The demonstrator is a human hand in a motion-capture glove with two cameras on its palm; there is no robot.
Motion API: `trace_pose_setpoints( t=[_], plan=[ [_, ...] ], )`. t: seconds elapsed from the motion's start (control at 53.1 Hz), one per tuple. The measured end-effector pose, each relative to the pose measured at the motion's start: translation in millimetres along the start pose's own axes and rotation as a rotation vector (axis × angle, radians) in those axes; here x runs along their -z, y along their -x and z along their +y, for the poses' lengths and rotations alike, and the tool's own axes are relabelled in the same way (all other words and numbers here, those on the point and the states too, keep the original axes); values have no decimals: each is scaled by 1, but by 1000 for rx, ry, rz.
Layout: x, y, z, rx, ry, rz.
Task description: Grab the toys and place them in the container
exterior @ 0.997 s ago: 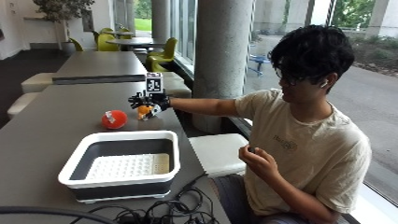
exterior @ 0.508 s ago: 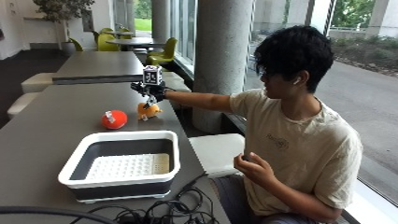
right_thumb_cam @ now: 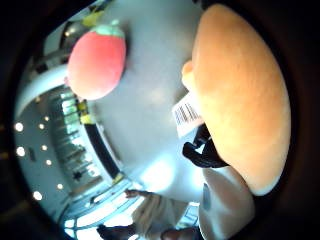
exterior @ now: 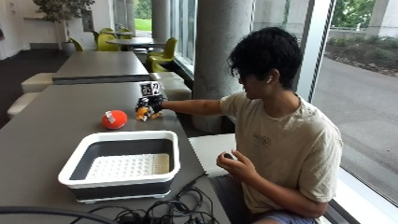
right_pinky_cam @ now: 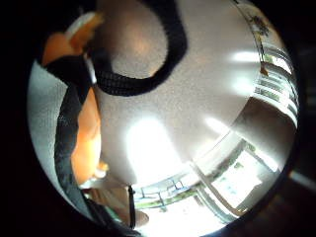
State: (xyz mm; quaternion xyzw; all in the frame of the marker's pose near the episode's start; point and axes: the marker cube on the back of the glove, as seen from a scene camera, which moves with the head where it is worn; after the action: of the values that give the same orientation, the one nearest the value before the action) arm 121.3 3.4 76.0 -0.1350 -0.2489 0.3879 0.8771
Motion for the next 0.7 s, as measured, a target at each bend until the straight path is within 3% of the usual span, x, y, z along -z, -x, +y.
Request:
trace_pose_setpoints(
  t=[0.132,0.207,0.32,0.433,0.696],
  plan=[
    [2,-1,0,264,-117,140],
    [21,-4,-4,454,-250,417],
    [27,3,5,492,-272,458],
    [42,50,61,564,-269,310],
    [117,133,163,737,-485,412]
  ],
)
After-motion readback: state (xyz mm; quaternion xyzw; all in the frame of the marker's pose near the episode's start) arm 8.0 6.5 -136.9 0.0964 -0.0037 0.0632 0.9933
